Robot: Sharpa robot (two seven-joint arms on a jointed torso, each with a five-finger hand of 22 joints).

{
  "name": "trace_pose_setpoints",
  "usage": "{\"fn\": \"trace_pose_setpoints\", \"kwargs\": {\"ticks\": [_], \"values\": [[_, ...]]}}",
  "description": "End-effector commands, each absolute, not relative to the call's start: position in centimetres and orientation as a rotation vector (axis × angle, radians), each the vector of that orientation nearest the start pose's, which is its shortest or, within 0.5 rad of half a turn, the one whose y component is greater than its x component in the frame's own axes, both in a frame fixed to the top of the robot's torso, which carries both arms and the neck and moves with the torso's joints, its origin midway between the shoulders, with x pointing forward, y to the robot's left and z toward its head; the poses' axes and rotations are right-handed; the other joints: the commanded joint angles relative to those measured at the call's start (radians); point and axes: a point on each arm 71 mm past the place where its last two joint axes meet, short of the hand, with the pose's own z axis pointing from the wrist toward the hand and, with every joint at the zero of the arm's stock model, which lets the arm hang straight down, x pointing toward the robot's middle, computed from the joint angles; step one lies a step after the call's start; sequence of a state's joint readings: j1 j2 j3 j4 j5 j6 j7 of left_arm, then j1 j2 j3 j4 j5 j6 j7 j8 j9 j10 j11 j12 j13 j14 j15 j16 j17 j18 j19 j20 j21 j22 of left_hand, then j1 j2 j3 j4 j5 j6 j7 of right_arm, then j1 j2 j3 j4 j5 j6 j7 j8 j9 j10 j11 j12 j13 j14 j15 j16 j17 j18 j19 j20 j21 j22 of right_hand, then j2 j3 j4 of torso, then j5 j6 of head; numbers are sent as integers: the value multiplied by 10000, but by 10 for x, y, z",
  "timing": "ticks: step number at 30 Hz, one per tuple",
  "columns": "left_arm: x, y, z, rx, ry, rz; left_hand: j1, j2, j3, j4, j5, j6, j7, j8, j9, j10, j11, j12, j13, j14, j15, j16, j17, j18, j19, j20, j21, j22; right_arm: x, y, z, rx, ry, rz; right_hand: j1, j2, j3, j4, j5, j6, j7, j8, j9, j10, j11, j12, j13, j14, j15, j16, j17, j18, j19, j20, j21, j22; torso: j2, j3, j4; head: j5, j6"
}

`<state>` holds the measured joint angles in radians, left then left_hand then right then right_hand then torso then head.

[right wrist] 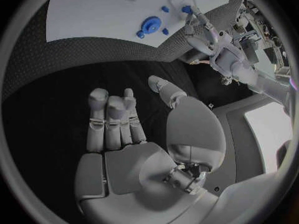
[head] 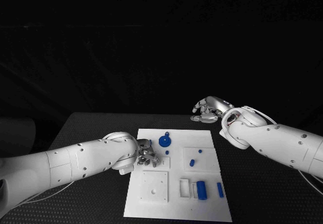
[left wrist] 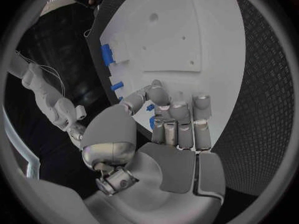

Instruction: Assemble the parts on the task board

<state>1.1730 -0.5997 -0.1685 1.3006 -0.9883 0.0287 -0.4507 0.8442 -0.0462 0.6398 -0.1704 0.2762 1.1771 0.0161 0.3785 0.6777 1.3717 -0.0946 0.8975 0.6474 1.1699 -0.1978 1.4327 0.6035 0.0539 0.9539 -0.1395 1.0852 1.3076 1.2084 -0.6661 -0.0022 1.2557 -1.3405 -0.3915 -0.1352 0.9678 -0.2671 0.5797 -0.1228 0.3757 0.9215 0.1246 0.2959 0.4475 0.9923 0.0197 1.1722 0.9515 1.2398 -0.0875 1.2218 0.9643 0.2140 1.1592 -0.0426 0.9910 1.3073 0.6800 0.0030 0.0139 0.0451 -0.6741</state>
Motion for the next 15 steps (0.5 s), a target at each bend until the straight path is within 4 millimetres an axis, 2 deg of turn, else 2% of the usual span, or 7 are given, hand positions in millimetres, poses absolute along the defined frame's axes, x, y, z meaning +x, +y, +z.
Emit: {"fn": "trace_pose_setpoints", "kwargs": {"ticks": [1,15], "values": [[484,159,-291,-2356,23993,-4743,23,139,-6,-64,43,-63,-13,-33,11,-48,7,-55,-11,-65,-4,-21,-14,102,-46,-1226,-29,108,541,-194,-181,585,16069,5952,22,64,16,-18,33,-11,69,35,13,-56,-7,60,-11,-26,-27,-55,-1,478,-24,-78,-52,105,2,1,2,-13,-3],[485,161,-291,-2610,23907,-4875,-50,83,-71,-59,-28,-74,-2,-38,29,-73,18,-43,-11,-86,7,-12,-30,82,-55,-1214,-39,112,541,-194,-181,573,16053,5940,29,67,17,-25,35,-11,69,35,13,-57,-7,65,-16,-26,-27,-55,-1,478,-24,-78,-53,107,4,-3,-1,-12,26]]}}
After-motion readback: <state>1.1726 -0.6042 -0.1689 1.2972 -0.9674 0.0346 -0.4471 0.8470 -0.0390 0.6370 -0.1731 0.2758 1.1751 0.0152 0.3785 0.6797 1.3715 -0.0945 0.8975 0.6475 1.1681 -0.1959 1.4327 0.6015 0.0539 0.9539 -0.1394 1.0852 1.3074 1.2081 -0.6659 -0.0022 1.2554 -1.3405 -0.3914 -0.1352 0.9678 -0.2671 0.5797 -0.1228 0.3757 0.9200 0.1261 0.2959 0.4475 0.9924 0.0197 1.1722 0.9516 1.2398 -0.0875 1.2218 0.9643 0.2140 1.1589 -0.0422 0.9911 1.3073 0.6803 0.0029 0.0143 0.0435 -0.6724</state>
